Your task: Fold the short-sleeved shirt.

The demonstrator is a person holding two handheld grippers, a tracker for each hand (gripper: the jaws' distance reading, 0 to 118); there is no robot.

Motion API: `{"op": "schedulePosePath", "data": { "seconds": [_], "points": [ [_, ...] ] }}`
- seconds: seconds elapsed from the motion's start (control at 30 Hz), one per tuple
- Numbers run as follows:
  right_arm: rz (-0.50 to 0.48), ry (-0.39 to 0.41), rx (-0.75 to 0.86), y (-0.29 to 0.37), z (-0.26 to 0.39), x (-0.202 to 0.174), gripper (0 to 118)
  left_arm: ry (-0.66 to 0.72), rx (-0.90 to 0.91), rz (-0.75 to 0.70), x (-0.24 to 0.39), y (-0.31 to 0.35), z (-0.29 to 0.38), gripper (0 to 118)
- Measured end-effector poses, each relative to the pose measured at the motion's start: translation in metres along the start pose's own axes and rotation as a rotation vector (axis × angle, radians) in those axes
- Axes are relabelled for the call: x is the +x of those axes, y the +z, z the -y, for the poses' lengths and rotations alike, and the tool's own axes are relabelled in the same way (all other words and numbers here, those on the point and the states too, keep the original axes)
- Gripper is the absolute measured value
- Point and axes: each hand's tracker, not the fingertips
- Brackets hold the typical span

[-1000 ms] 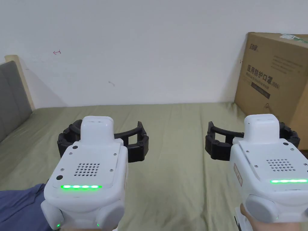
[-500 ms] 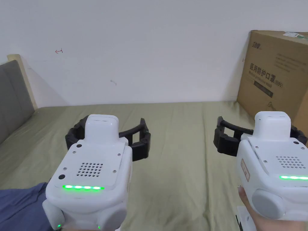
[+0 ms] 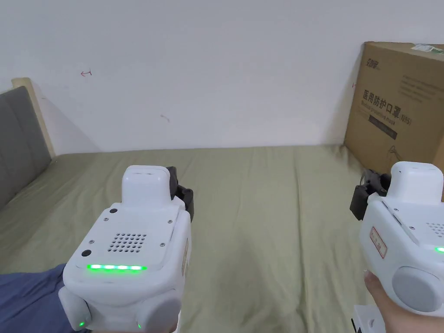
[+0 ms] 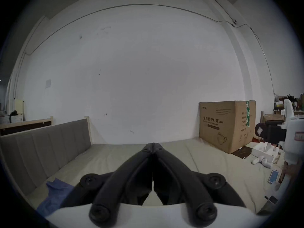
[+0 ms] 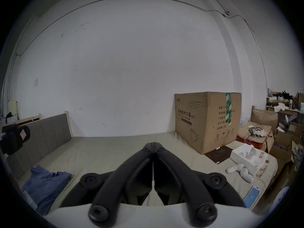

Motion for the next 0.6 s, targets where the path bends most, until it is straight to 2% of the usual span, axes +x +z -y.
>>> {"op": "schedulePosePath", "data": {
  "seconds": [0.13, 0.2, 0.37, 0.47, 0.6],
  "points": [
    [-0.010, 0.018, 0.012, -0.001, 0.010, -0.015, 0, 0.031, -0.080, 0.011, -0.024, -0.001, 0.002, 0],
    [-0.045, 0.051, -0.003, -0.010, 0.015, -0.040, 0, 0.029, -0.090, -0.028, -0.048, 0.007, 0.004, 0],
    [-0.313, 0.058, -0.100, -0.024, 0.030, -0.127, 0, 0.033, -0.095, -0.269, -0.137, 0.056, 0.006, 0],
    [-0.493, 0.040, -0.134, -0.021, 0.033, -0.180, 0, -0.034, -0.117, -0.448, -0.179, 0.088, 0.011, 0],
    [-0.641, 0.089, -0.159, -0.015, 0.035, -0.227, 0, 0.005, -0.179, -0.474, -0.205, 0.113, 0.023, 0]
  ]
}}
